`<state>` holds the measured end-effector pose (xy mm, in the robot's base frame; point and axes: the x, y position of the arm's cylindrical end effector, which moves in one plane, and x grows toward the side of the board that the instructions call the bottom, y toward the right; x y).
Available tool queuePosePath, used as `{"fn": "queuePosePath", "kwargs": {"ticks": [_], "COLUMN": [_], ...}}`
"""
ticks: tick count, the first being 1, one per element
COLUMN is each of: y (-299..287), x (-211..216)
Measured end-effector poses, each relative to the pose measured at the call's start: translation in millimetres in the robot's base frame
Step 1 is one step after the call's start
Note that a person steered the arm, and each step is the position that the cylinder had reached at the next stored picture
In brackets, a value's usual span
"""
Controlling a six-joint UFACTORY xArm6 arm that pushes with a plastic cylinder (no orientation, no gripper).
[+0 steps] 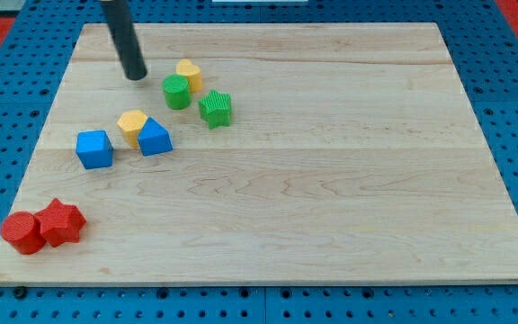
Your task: Move green blocks to the centre of the board
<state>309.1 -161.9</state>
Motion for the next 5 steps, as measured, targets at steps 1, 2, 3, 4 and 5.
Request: {"fn": "queuePosePath", "kwargs": {"ticks": [1, 2, 3, 4, 5], "y": [48.7, 93.0, 121.9, 108.7, 61.6], "x": [20.9, 54.8, 72.0, 57.1, 32.4]}}
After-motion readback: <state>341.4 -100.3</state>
